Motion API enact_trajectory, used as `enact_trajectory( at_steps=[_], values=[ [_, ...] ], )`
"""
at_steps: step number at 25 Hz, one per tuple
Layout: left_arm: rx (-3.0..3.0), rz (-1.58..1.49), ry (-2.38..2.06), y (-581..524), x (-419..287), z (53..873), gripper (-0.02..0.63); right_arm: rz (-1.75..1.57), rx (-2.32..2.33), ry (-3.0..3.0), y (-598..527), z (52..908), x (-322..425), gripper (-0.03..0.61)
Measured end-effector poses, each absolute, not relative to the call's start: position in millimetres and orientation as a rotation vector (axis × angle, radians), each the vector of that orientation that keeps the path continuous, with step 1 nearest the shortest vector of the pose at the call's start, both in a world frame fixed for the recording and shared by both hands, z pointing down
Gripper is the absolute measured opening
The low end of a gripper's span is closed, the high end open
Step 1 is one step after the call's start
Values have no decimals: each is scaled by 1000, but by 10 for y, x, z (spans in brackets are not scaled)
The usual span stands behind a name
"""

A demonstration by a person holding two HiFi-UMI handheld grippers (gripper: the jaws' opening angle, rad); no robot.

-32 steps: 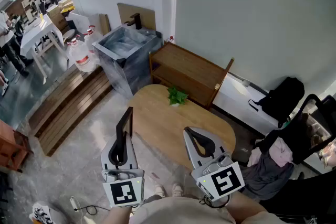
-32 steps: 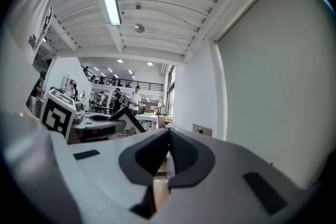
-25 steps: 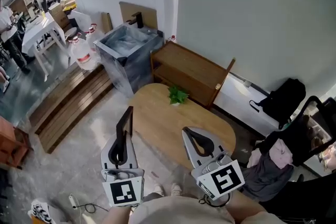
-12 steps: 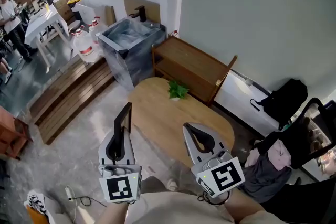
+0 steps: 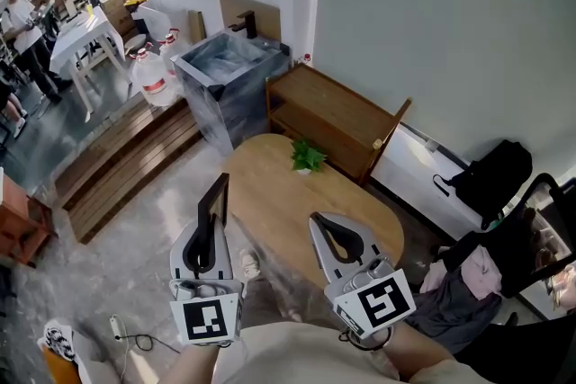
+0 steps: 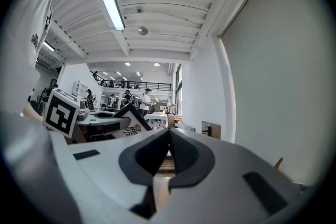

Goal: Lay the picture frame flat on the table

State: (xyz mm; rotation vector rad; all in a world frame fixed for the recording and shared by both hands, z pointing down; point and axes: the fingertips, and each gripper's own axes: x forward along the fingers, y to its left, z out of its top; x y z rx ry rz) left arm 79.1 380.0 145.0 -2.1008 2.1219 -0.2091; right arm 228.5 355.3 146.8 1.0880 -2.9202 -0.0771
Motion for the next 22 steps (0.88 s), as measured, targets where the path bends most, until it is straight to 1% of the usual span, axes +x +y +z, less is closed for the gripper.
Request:
enact_trajectory(
  at_steps=[6, 13, 22],
  values=[
    [-2101, -214, 2111, 3662, 781, 1514, 26, -71, 1087, -2921, 3440, 1585, 2235, -4],
    [-2144, -229, 2094, 3283, 709, 1621, 26, -38, 1115, -2881, 3061, 1729, 2144, -5],
    [-2190, -245, 2085, 2578, 409, 1727, 26, -11, 1174, -2826, 2381, 1839, 1932, -5]
  ],
)
